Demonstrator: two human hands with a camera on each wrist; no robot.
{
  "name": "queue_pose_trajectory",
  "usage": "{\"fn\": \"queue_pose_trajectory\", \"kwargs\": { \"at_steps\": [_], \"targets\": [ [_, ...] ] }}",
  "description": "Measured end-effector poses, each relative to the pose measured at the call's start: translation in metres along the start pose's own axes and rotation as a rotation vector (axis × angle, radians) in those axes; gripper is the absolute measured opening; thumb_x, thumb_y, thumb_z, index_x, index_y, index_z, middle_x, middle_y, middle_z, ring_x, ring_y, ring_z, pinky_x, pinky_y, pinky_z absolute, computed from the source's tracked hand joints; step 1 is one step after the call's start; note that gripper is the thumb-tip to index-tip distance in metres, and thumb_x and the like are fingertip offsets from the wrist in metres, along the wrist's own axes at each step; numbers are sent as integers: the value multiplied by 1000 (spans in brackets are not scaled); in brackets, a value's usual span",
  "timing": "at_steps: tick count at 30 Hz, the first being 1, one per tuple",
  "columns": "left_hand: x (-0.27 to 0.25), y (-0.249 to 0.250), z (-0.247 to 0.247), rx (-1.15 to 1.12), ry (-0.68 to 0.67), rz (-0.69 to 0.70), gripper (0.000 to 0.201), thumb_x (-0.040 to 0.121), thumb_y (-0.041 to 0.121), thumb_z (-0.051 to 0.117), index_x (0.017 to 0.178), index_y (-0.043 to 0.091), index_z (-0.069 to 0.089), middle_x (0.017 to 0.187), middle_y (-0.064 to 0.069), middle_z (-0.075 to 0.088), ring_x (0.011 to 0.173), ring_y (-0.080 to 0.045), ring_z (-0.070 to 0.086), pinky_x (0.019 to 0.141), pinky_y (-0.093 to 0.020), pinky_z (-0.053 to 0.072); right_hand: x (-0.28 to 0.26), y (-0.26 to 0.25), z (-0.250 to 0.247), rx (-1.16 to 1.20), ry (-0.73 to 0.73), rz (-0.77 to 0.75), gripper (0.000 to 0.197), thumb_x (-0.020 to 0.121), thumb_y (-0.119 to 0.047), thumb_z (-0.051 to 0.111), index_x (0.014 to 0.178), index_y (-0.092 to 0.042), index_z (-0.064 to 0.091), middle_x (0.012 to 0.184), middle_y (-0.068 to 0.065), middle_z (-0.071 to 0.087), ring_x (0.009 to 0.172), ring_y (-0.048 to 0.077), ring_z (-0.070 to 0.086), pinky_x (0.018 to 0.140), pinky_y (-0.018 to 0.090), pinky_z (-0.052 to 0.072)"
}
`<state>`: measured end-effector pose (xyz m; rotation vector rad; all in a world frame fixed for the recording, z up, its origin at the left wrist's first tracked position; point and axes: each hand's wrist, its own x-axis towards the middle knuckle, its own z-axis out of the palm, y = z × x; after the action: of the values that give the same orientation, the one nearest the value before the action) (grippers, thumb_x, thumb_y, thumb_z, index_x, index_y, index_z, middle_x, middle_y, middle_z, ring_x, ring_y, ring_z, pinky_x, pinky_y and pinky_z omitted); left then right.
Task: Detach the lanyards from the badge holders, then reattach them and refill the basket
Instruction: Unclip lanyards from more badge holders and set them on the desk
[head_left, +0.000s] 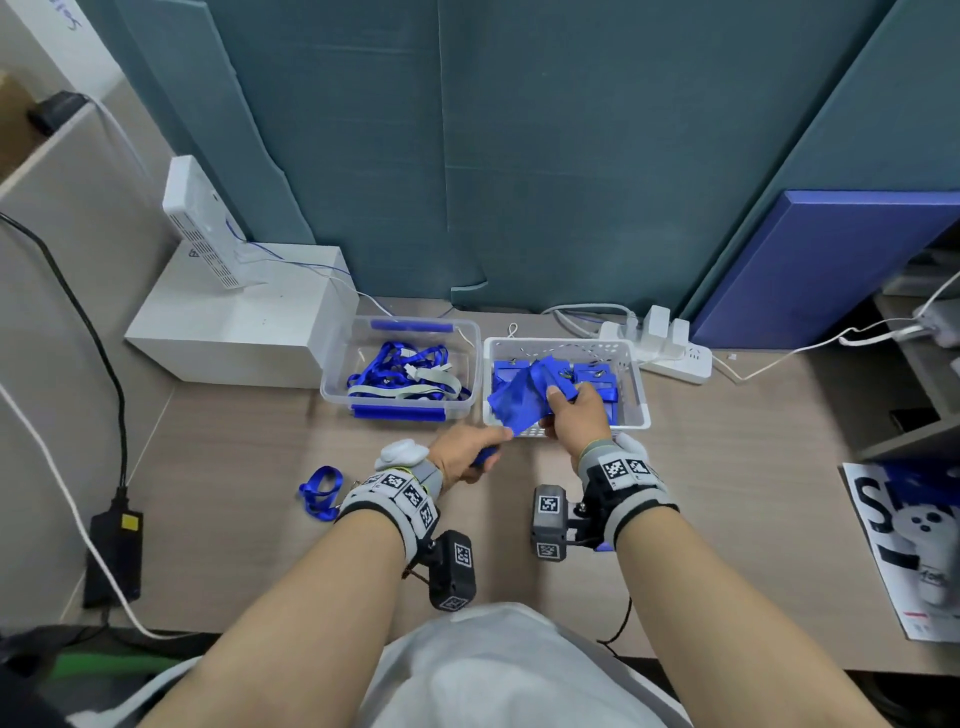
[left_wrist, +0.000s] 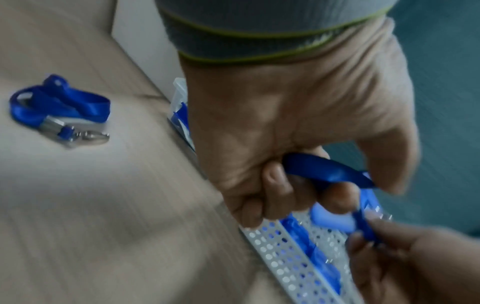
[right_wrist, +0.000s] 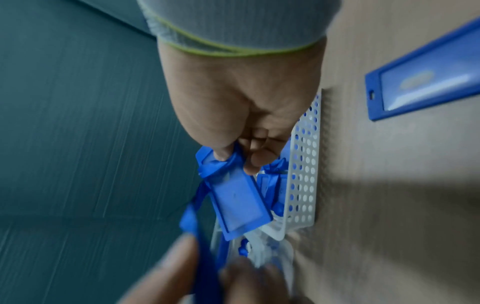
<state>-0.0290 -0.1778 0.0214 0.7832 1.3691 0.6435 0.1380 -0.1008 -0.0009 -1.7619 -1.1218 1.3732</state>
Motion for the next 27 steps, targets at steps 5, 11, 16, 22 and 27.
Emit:
{"fn": "queue_pose_trajectory", "kwargs": {
  "at_steps": [5,11,16,22,27],
  "targets": [
    [-7,27,15,-198,-152,164,57,107,28,42,103,-28,54,57,10,55,48,-13,44,57,-23,38,0,24,4,-251,-174,-69,27,94,-33,63,85,-21,40,75,9,51,64,24,50,65,49,51],
    [19,36,2,-432,303,239,36,106,34,44,140,27,56,87,0,69,108,-17,67,94,-39,54,-26,6,-3,-148,-362,-81,9,104,-12,52,97,-13,56,76,8,60,59,20,54,52,26,47],
    [31,10,-7,97,403,230,47,87,76,27,129,67,47,128,6,65,116,-18,60,105,-45,47,-25,-5,0,22,-422,-10,14,105,-11,50,91,-14,55,82,9,60,65,21,57,61,30,53],
    [30,16,-12,63,351,247,42,102,56,26,130,54,58,123,-5,66,113,-25,62,104,-39,46,-25,-5,-1,288,-348,94,14,107,-12,46,112,-12,59,95,8,63,64,19,60,53,26,48],
    [32,8,-12,46,336,64,38,105,42,38,102,20,68,97,-5,71,94,-27,63,96,-36,45,-10,-9,-4,297,-165,104,16,106,-15,47,120,-21,45,93,2,57,56,14,55,52,28,42]
  ]
}}
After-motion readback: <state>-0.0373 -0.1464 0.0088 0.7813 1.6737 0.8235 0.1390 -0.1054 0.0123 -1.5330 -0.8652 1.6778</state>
